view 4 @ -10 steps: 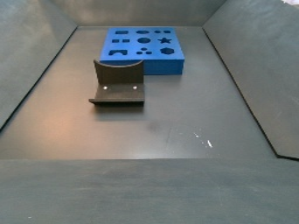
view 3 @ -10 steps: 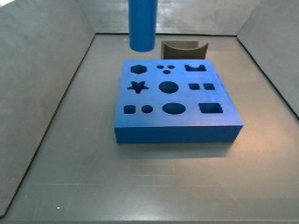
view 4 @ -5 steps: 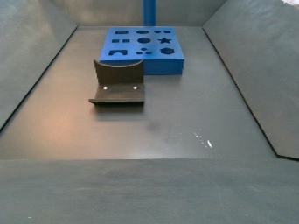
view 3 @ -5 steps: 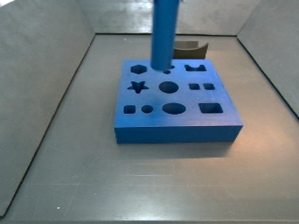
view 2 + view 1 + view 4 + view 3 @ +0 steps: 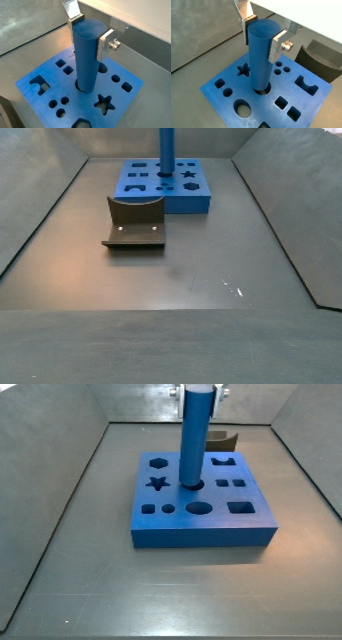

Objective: Insert the round object.

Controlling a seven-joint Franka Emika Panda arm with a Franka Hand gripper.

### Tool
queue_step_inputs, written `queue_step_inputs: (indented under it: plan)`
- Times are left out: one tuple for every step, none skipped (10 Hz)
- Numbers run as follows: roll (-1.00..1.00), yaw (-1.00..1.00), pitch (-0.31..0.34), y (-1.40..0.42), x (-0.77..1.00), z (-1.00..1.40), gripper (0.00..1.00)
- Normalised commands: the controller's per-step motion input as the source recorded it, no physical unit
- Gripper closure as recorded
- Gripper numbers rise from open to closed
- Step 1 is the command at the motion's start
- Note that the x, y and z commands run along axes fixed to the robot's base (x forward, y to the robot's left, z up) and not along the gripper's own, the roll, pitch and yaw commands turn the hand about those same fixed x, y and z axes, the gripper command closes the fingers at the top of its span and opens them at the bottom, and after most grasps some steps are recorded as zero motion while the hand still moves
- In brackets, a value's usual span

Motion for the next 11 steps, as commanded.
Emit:
queue_step_inputs:
  plan:
    - [0.0, -0.02, 0.0, 0.06, 0.37, -0.54, 1.0]
    - [0.0, -0.03, 0.007, 0.08, 0.32, -0.32, 1.0]
    - [-0.02, -0.02, 0.0, 0.06, 0.25, -0.27, 1.0]
    - [-0.04, 0.0, 0.0, 0.0, 0.06, -0.3, 1.0]
    - [-0.04, 0.0, -0.036, 0.0, 0.0, -0.29, 1.0]
    - [-0.04, 0.0, -0.074, 0.0, -0.04, -0.24, 1.0]
    - [-0.02, 0.0, -0.091, 0.0, -0.06, -0.28, 1.0]
    - [0.0, 0.0, -0.073, 0.0, -0.03, -0.27, 1.0]
    - [-0.02, -0.02, -0.024, 0.0, 0.0, -0.18, 1.0]
    - [-0.02, -0.02, -0.011, 0.0, 0.0, -0.23, 1.0]
    - [-0.04, -0.02, -0.017, 0.0, 0.0, -0.25, 1.0]
